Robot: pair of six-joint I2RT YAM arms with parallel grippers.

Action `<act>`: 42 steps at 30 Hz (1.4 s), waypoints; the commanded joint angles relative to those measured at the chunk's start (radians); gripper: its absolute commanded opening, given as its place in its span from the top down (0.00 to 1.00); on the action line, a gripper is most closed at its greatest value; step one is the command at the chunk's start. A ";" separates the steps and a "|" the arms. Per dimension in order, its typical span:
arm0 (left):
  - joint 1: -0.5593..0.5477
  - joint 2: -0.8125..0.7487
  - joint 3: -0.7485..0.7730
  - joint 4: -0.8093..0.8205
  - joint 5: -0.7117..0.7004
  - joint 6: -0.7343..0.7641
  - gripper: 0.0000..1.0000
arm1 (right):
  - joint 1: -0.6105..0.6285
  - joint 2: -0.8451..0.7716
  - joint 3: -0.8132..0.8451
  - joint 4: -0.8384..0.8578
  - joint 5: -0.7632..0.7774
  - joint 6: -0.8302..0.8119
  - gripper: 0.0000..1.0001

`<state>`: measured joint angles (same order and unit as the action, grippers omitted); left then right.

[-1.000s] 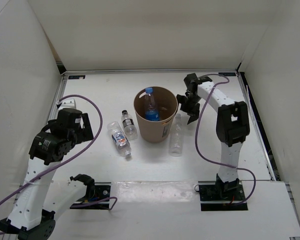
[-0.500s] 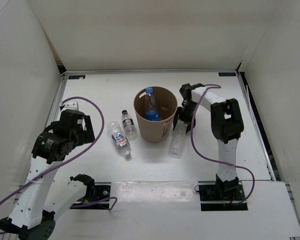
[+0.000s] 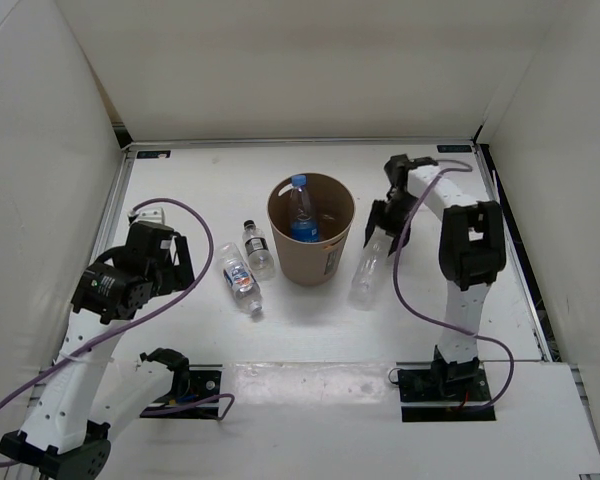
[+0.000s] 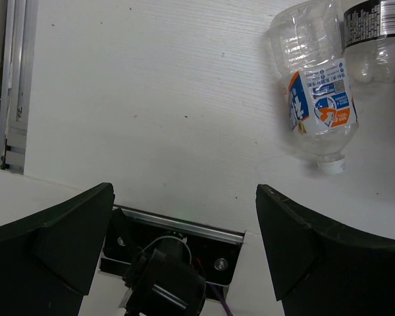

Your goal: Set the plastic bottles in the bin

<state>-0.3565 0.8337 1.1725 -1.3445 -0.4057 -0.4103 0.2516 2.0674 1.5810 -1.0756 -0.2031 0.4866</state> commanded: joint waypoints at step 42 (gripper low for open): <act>-0.004 -0.038 -0.086 0.097 0.070 -0.025 0.00 | 0.732 -0.443 0.485 0.416 0.864 -0.405 1.00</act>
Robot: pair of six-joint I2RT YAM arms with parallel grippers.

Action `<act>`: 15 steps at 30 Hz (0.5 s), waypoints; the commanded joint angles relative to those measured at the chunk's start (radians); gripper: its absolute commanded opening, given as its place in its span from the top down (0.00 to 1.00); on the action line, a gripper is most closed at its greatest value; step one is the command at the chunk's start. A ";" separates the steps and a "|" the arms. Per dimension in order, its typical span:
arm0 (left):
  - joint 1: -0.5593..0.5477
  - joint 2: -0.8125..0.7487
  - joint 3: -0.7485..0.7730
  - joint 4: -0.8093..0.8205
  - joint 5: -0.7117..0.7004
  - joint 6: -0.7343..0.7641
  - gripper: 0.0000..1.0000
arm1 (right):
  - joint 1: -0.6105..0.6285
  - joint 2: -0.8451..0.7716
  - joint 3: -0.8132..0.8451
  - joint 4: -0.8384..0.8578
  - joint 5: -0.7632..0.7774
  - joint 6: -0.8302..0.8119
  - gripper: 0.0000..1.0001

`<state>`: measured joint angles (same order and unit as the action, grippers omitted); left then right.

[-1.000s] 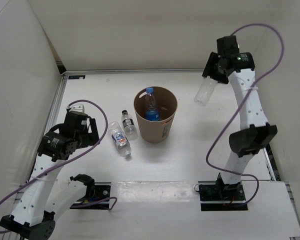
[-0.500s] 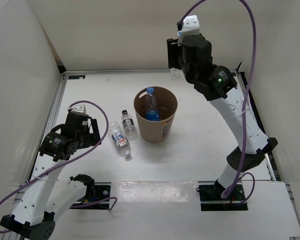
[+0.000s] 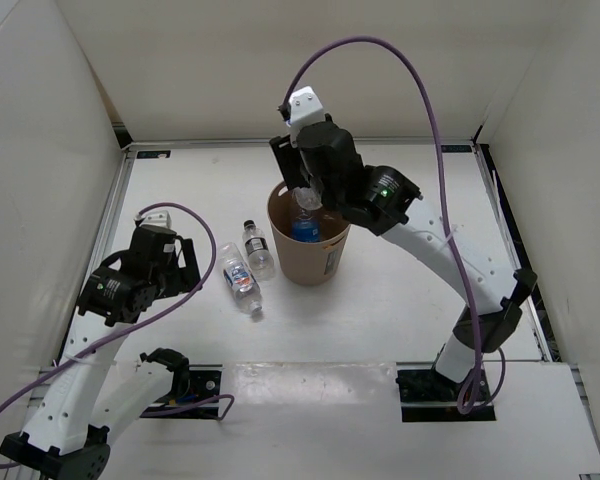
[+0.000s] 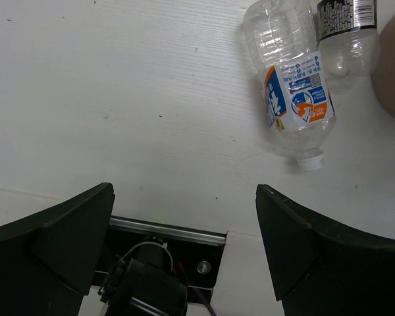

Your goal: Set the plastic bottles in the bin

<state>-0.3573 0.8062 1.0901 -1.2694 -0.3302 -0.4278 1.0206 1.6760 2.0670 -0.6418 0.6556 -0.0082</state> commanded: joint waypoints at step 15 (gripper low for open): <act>-0.005 -0.006 -0.002 0.016 -0.012 -0.015 0.00 | -0.186 -0.016 -0.111 -0.042 -0.106 0.175 0.44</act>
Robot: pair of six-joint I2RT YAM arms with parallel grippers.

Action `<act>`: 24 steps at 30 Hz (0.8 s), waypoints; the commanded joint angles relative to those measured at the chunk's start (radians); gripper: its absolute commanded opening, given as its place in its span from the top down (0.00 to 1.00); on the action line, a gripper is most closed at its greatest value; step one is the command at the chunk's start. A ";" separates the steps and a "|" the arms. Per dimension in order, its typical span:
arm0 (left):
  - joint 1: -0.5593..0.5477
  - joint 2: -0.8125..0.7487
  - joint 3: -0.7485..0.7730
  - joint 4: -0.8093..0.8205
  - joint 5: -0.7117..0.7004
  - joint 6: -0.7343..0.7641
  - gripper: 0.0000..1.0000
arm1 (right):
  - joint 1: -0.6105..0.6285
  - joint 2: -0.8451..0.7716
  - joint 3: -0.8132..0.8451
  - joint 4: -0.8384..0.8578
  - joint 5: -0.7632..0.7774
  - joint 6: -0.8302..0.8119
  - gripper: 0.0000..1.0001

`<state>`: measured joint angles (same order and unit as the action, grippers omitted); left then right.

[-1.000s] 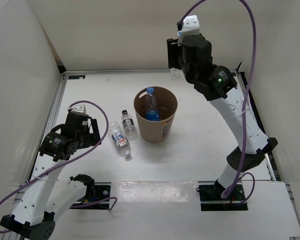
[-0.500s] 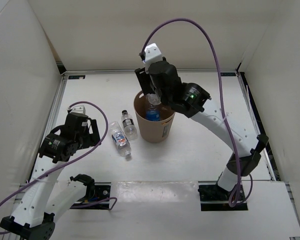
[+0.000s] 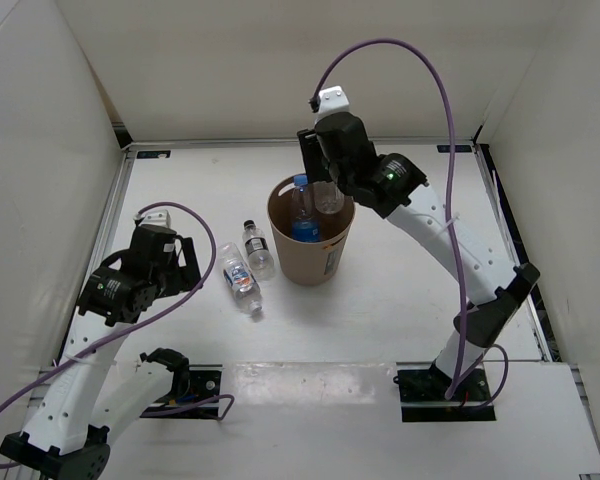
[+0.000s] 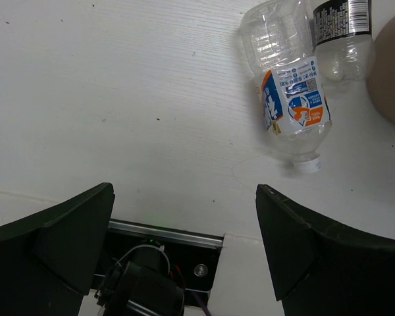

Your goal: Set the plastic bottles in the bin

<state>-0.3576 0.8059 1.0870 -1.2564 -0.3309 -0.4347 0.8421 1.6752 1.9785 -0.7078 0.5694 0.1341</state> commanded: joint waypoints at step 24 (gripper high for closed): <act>-0.003 0.182 0.183 0.058 0.050 -0.105 0.00 | -0.064 -0.078 0.270 -0.156 0.138 0.175 0.10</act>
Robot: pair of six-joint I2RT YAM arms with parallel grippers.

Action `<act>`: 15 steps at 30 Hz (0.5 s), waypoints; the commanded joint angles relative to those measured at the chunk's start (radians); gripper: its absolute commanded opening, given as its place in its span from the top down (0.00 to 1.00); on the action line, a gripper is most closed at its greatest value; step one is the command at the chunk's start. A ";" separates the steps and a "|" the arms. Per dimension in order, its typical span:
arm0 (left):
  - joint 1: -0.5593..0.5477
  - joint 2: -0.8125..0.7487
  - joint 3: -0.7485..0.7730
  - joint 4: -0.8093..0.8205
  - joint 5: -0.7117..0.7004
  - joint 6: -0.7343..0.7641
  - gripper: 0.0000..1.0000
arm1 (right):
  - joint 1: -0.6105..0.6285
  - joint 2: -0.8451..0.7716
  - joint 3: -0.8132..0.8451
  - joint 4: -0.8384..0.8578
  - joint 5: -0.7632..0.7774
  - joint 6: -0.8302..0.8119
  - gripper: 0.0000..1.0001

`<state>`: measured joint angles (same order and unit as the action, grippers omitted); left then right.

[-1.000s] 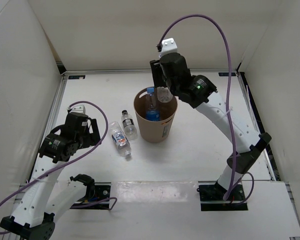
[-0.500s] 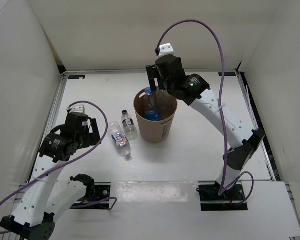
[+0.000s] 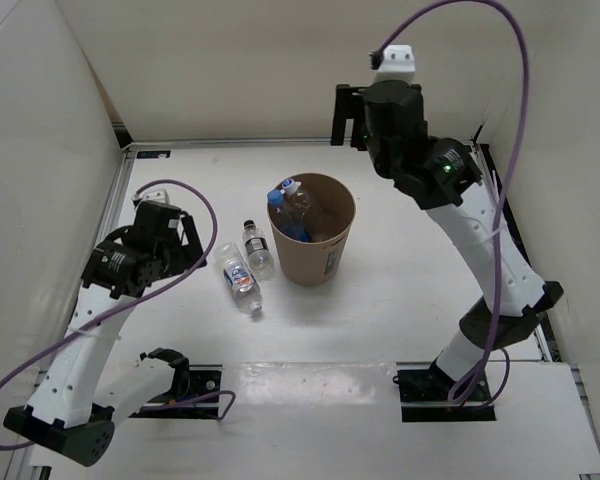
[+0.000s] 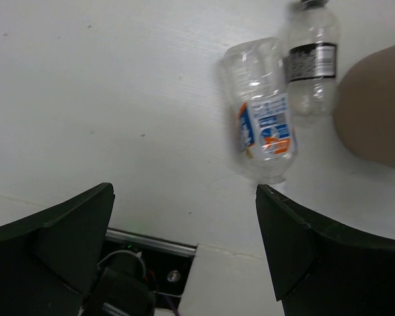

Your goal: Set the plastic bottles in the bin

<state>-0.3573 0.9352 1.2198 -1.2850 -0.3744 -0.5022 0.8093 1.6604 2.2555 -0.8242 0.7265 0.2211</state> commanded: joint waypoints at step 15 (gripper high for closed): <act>0.059 0.496 -0.008 0.385 0.341 -0.271 0.00 | -0.436 -0.300 -0.293 -0.096 -0.770 0.210 0.10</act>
<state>-0.3183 1.4094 1.2057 -0.9630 -0.0860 -0.7002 0.4526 1.3823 1.9373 -0.9031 0.1268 0.4366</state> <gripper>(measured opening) 0.991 0.905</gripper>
